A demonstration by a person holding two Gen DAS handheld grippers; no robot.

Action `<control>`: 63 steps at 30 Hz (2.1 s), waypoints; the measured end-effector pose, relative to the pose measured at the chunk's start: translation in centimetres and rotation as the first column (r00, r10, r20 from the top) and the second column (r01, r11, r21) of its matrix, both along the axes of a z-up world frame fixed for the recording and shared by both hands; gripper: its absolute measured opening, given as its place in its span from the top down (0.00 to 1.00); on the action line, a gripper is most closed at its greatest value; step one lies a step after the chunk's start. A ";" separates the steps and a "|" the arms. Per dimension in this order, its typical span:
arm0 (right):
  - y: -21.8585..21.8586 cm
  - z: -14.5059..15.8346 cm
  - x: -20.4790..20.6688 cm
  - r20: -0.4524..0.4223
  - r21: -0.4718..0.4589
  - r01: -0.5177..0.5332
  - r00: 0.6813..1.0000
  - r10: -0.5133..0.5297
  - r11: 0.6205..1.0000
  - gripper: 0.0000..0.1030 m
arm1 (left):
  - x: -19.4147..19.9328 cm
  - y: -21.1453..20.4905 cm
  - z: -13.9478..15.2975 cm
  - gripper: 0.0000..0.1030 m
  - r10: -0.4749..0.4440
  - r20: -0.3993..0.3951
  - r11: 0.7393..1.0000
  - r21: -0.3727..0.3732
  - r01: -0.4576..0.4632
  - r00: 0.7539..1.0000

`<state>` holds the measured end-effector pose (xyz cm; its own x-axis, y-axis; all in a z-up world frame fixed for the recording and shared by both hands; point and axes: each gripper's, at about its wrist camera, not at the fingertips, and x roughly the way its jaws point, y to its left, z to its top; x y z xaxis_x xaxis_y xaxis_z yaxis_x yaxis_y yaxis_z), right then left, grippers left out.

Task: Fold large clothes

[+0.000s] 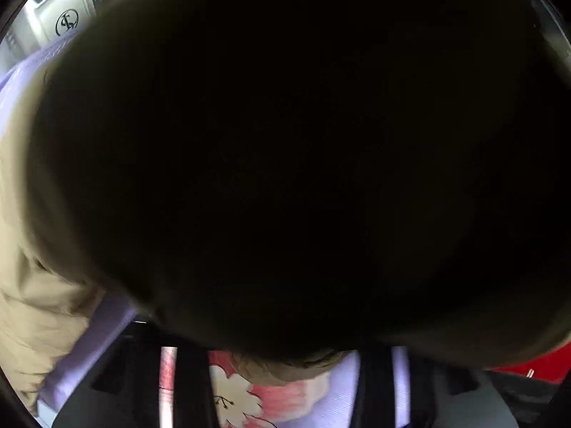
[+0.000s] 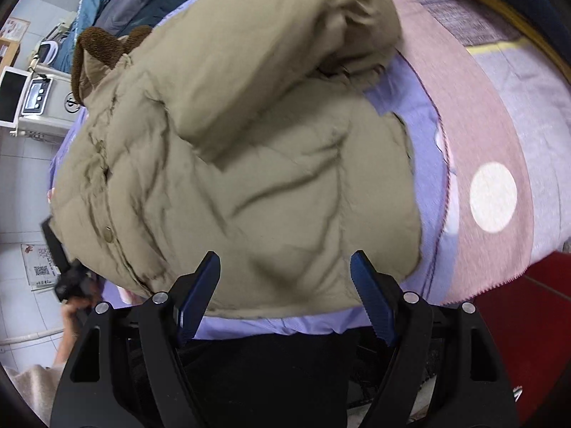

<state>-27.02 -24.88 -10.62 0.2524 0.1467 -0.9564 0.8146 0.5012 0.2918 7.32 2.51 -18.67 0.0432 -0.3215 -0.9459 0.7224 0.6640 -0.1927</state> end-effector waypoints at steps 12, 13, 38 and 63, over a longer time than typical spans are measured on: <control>-1.0 -2.0 -0.7 -0.080 0.007 -0.086 0.993 0.086 0.996 0.27 | -2.6 14.3 20.4 0.84 -0.103 -0.051 0.961 -0.261 0.086 0.993; -1.1 -2.4 -0.4 -0.088 0.014 -0.105 0.990 0.106 0.994 0.27 | -3.8 15.2 20.6 0.84 -0.120 -0.043 0.966 -0.236 0.107 0.992; -7.6 -6.5 -1.5 -0.008 -0.003 -0.075 0.997 0.075 0.997 0.12 | -3.3 16.1 5.9 0.20 0.202 -0.240 0.972 -0.071 -0.224 0.950; -2.1 8.4 8.4 0.211 0.214 -0.134 0.973 0.088 0.968 0.44 | 6.2 7.4 10.6 0.82 0.126 -0.153 0.989 -0.056 -0.136 0.980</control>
<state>-18.66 -26.93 -2.26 0.4036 0.3905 -0.8274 0.6714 0.4879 0.5578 13.56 9.92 -8.10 -0.0509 -0.3838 -0.9220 0.5899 0.7334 -0.3378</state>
